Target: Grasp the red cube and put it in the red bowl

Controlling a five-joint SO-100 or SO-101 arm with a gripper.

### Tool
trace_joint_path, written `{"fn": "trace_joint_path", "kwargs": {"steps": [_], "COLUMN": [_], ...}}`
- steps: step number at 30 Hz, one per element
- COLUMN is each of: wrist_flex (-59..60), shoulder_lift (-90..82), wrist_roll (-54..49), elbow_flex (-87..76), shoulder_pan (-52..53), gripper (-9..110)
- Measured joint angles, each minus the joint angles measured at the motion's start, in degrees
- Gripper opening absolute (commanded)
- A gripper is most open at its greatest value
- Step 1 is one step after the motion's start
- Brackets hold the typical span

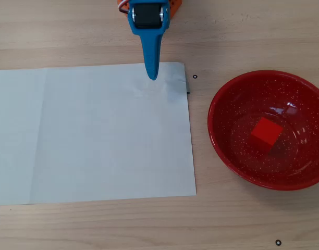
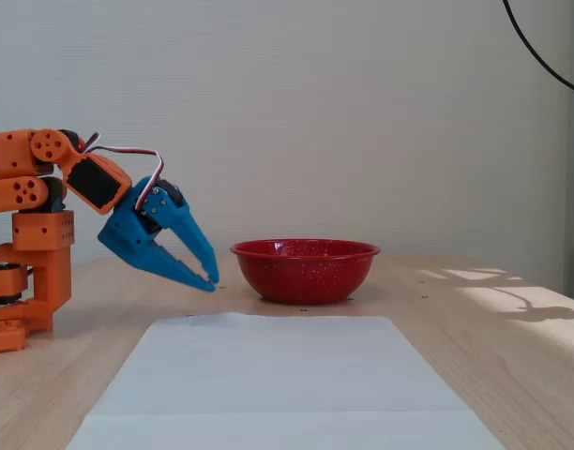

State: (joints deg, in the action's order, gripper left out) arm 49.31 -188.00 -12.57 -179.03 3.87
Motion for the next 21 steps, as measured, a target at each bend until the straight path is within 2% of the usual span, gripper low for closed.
{"fn": "trace_joint_path", "kwargs": {"steps": [9, 21], "wrist_flex": [3.08, 3.16], "shoulder_lift": [0.0, 0.0], "wrist_roll": [-4.57, -5.36], "elbow_flex": [-0.09, -0.09], "shoulder_pan": [0.0, 0.0], "gripper": [0, 0]}}
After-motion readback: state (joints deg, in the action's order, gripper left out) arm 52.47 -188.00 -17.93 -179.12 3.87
